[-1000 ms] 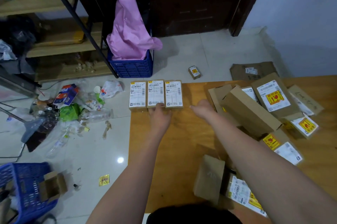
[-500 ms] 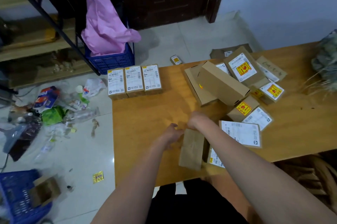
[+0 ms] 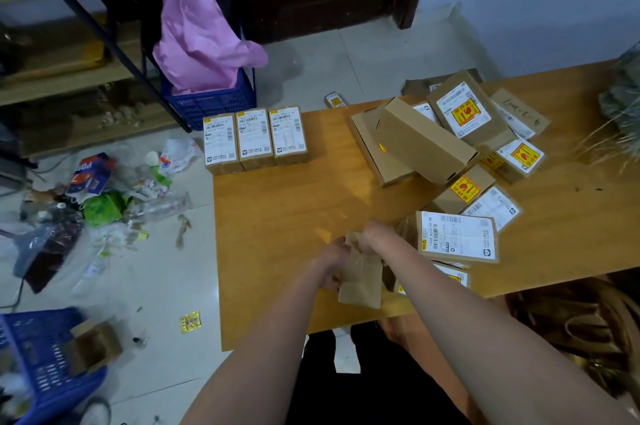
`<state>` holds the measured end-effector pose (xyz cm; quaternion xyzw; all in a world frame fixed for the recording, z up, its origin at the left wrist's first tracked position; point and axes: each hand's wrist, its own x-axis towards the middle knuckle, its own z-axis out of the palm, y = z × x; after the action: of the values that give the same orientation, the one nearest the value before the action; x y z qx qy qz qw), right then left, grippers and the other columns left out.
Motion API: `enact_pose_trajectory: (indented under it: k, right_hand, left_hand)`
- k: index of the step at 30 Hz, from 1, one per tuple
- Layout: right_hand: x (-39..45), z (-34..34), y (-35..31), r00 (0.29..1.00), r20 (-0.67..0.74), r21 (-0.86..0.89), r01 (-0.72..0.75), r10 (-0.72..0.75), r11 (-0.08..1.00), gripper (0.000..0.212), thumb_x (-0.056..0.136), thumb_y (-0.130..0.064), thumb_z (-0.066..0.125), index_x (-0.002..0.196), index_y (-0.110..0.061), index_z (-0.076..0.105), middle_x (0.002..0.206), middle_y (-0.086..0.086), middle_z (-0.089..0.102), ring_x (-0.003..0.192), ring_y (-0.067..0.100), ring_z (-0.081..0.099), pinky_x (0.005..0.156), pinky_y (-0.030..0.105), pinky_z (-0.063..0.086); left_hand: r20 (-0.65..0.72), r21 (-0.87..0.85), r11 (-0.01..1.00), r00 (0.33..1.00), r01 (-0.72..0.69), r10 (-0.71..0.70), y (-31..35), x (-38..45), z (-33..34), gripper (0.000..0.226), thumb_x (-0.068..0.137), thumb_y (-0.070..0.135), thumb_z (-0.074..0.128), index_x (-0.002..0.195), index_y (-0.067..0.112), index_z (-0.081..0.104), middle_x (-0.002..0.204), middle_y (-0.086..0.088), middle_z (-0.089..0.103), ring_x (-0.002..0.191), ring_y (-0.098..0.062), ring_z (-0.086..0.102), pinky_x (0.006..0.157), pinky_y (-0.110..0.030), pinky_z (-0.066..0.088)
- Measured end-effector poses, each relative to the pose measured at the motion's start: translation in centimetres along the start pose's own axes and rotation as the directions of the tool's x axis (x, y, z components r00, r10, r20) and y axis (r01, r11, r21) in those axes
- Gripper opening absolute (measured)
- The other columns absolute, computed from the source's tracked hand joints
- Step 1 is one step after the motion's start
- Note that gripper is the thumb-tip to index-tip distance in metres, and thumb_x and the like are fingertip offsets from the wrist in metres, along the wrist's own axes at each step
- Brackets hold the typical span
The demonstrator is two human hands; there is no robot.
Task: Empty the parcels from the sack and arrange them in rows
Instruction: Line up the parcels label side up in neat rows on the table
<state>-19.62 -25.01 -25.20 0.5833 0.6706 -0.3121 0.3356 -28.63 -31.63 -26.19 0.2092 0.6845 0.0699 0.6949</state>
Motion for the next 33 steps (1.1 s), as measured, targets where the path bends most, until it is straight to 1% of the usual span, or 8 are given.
enact_pose_trajectory:
  k: [6, 13, 16, 19, 21, 26, 30, 33]
  right_hand:
    - [-0.7, -2.1, -0.2, 0.992, 0.124, 0.213, -0.009, -0.018, 0.977, 0.010, 0.094, -0.015, 0.060, 0.102, -0.009, 0.061, 0.099, 0.011, 0.058, 0.092, 0.025, 0.063, 0.089, 0.031, 0.055]
    - [-2.1, -6.9, -1.7, 0.991, 0.116, 0.738, -0.041, -0.067, 0.673, 0.023, 0.090, -0.019, 0.070, 0.085, -0.007, 0.051, 0.066, 0.008, 0.045, 0.056, 0.015, 0.043, 0.054, 0.026, 0.053]
    - [-2.5, -8.2, -2.3, 0.995, -0.038, 0.780, 0.085, -0.088, 0.620, 0.024, 0.094, -0.024, 0.065, 0.091, -0.003, 0.054, 0.068, 0.010, 0.051, 0.052, 0.016, 0.048, 0.038, 0.022, 0.046]
    - [-3.0, -9.0, -2.9, 0.977, -0.140, 0.865, 0.198, -0.158, 0.461, 0.008, 0.098, -0.001, 0.053, 0.101, -0.001, 0.060, 0.065, 0.013, 0.057, 0.046, 0.017, 0.047, 0.042, 0.022, 0.047]
    - [-3.1, -9.4, -3.1, 0.963, -0.127, 0.911, 0.207, -0.236, 0.358, 0.024, 0.095, 0.006, 0.051, 0.114, -0.005, 0.061, 0.069, 0.015, 0.063, 0.051, 0.018, 0.051, 0.048, 0.026, 0.052]
    - [-2.6, -10.1, -3.4, 0.956, -0.117, 0.869, 0.230, -0.269, 0.438, 0.036, 0.093, 0.005, 0.055, 0.120, -0.018, 0.062, 0.082, 0.014, 0.071, 0.056, 0.016, 0.053, 0.051, 0.029, 0.048]
    - [-1.3, -10.2, -2.9, 0.930, -0.323, 0.571, 0.341, -0.177, 0.747, 0.032, 0.088, -0.009, 0.063, 0.116, -0.026, 0.058, 0.116, 0.006, 0.062, 0.078, 0.017, 0.058, 0.056, 0.029, 0.050]
    - [-0.4, -10.2, -2.7, 0.965, -0.164, 0.700, 0.260, -0.204, 0.665, 0.055, 0.088, -0.024, 0.071, 0.135, -0.025, 0.043, 0.127, 0.004, 0.059, 0.103, 0.022, 0.061, 0.076, 0.038, 0.057]
  left_hand:
    - [-0.050, 0.003, 0.996, 0.994, -0.094, 0.094, 0.9, -2.0, -1.1, 0.031, 0.099, 0.040, 0.051, 0.120, 0.018, 0.042, 0.122, -0.006, 0.049, 0.107, -0.023, 0.047, 0.081, -0.043, 0.046]
    - [0.033, -0.215, 0.944, 0.964, -0.251, 0.264, 0.7, -1.8, -5.1, 0.089, 0.062, 0.081, 0.063, 0.131, 0.028, 0.044, 0.127, -0.006, 0.060, 0.114, -0.028, 0.057, 0.096, -0.045, 0.047]
    - [0.067, -0.215, 0.928, 0.944, -0.303, 0.324, 1.0, -2.4, -6.3, 0.074, 0.070, 0.061, 0.076, 0.130, 0.029, 0.046, 0.120, -0.003, 0.064, 0.107, -0.023, 0.061, 0.093, -0.042, 0.049]
    - [0.037, -0.306, 0.894, 0.934, -0.328, 0.355, 1.3, -2.5, -6.9, 0.038, 0.085, 0.030, 0.074, 0.119, 0.024, 0.057, 0.115, -0.004, 0.069, 0.107, -0.022, 0.064, 0.099, -0.047, 0.049]
    - [0.000, -0.396, 0.846, 0.922, -0.356, 0.387, 1.5, -2.8, -7.2, 0.038, 0.085, 0.019, 0.074, 0.120, 0.017, 0.059, 0.112, -0.007, 0.070, 0.103, -0.023, 0.065, 0.093, -0.046, 0.053]
    - [-0.206, -0.567, 0.710, 0.906, -0.419, 0.370, 2.3, -2.7, -8.0, 0.046, 0.087, 0.005, 0.062, 0.130, 0.014, 0.053, 0.098, -0.008, 0.068, 0.083, -0.028, 0.064, 0.067, -0.037, 0.054]
    - [-0.267, -0.564, 0.709, 0.905, -0.425, 0.330, 2.8, -2.6, -9.0, 0.044, 0.088, 0.013, 0.054, 0.131, 0.021, 0.053, 0.103, -0.006, 0.066, 0.086, -0.028, 0.062, 0.068, -0.035, 0.052]
    - [-0.236, -0.577, 0.698, 0.905, -0.424, 0.355, 3.2, -2.6, -9.7, 0.043, 0.089, 0.016, 0.052, 0.131, 0.027, 0.055, 0.111, -0.006, 0.067, 0.093, -0.028, 0.064, 0.071, -0.035, 0.053]
